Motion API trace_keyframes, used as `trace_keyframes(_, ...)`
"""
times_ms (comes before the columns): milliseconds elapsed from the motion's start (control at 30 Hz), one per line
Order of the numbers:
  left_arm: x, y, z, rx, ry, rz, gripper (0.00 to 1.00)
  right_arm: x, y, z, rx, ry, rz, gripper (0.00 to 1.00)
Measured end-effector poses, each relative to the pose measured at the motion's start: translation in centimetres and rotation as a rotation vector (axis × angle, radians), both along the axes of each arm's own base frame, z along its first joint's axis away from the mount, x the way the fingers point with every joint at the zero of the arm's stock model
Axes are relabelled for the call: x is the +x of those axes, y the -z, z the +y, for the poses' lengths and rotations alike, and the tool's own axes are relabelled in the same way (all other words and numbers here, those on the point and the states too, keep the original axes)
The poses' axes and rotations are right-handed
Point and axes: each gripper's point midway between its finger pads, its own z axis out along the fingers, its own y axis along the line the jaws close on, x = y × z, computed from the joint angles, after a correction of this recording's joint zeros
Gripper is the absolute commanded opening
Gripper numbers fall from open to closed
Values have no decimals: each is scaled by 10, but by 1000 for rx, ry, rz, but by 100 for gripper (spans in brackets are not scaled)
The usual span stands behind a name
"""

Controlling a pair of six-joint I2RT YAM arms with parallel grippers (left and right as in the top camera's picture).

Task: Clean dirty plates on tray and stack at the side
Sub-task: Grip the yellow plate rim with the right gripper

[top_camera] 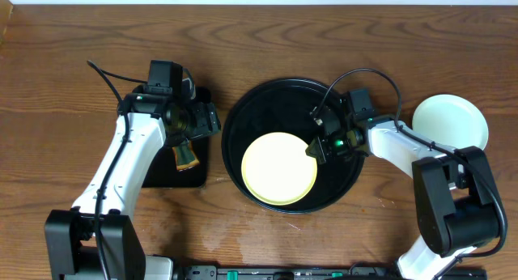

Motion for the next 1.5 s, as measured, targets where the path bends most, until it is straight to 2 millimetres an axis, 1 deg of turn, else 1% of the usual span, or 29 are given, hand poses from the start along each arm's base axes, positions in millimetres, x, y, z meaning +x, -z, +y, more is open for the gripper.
trace_keyframes(133,0,0,0,0,0,0,86,7,-3,-14,-88,30,-45,1)
trace_keyframes(233,0,0,0,0,0,0,86,12,-15,-24,-163,50,-108,1)
trace_keyframes(300,0,0,0,0,0,0,86,16,-33,-28,-212,60,-183,1)
trace_keyframes(400,0,0,0,0,0,0,86,23,-75,-29,-274,76,-345,1)
trace_keyframes(433,0,0,0,0,0,0,86,24,-80,-29,-281,78,-360,1)
trace_keyframes(500,0,0,0,0,0,0,86,22,-98,-31,-324,87,-426,1)
trace_keyframes(567,0,0,0,0,0,0,86,22,-109,-33,-354,96,-473,1)
trace_keyframes(667,0,0,0,0,0,0,86,21,-115,-38,-405,110,-503,1)
trace_keyframes(733,0,0,0,0,0,0,86,22,-113,-42,-423,125,-499,1)
trace_keyframes(867,0,0,0,0,0,0,86,21,-109,-43,-426,139,-478,2)
trace_keyframes(900,0,0,0,0,0,0,86,21,-107,-43,-427,146,-467,10)
trace_keyframes(967,0,0,0,0,0,0,86,22,-96,-45,-429,154,-434,33)
trace_keyframes(1033,0,0,0,0,0,0,86,26,-79,-49,-414,166,-376,42)
trace_keyframes(1067,0,0,0,0,0,0,86,29,-63,-53,-395,171,-320,44)
trace_keyframes(1100,0,0,0,0,0,0,86,29,-57,-53,-378,164,-299,44)
trace_keyframes(1167,0,0,0,0,0,0,86,29,-33,-61,-338,177,-205,44)
trace_keyframes(1233,0,0,0,0,0,0,86,30,-17,-69,-282,200,-134,42)
trace_keyframes(1267,0,0,0,0,0,0,86,30,-12,-70,-249,205,-108,42)
trace_keyframes(1300,0,0,0,0,0,0,86,30,-8,-72,-202,203,-83,41)
trace_keyframes(1367,0,0,0,0,0,0,86,30,-8,-70,-121,194,-61,38)
trace_keyframes(1500,0,0,0,0,0,0,86,23,-7,-57,-15,153,-16,26)
